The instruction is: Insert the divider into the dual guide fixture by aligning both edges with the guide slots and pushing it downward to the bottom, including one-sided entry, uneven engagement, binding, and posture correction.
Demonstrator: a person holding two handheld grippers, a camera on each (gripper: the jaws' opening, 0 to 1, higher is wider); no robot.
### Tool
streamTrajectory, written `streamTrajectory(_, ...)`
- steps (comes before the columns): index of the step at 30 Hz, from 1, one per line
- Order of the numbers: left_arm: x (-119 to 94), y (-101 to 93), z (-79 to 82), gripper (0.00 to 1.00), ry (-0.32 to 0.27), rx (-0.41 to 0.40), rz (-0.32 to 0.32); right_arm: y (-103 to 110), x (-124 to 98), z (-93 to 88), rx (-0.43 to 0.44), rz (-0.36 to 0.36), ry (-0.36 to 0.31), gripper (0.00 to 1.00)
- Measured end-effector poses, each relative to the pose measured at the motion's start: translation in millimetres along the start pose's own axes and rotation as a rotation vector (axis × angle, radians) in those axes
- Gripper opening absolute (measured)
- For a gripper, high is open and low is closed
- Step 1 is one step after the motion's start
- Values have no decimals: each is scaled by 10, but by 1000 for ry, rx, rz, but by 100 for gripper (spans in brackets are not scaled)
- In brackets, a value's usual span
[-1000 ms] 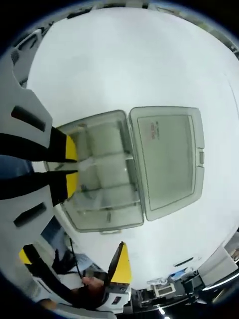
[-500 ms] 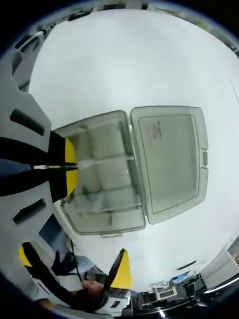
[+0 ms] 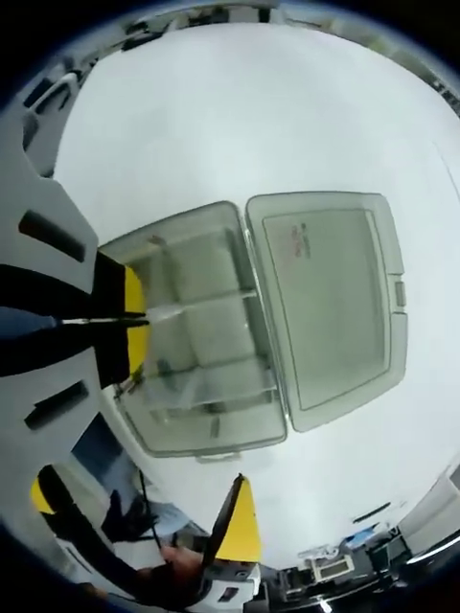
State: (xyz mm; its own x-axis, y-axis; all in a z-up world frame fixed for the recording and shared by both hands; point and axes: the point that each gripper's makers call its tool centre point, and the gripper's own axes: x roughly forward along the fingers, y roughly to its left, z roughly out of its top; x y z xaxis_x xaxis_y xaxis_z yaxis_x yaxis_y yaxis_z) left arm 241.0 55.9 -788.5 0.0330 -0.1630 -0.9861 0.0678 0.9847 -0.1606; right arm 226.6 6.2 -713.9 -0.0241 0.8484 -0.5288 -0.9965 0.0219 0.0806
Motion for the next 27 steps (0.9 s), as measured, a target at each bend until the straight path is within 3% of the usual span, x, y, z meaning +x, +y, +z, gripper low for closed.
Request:
streamTrajectory(6,45,27,18,0,-6,26,19,10,-10,4,-2,-1,2,75)
streamTrajectory(8,51,46,25,0,-15,-15,5,8,-18,5,-3,-4,4,75)
streamTrajectory(15,22,13,40,0,-37,26,0,-8,-49,-16,3,-15,9,76)
streamTrajectory(19,-4,30,129,4,-110,18,-35,2,-61,-13,6,-18,7,76)
streamTrajectory(23,-48,95,142,16,-142,-10,-48,22,-66,-13,6,-18,5,76)
streamTrajectory(27,-74,127,126,14,-153,-39,-59,40,-62,-16,5,-16,7,76)
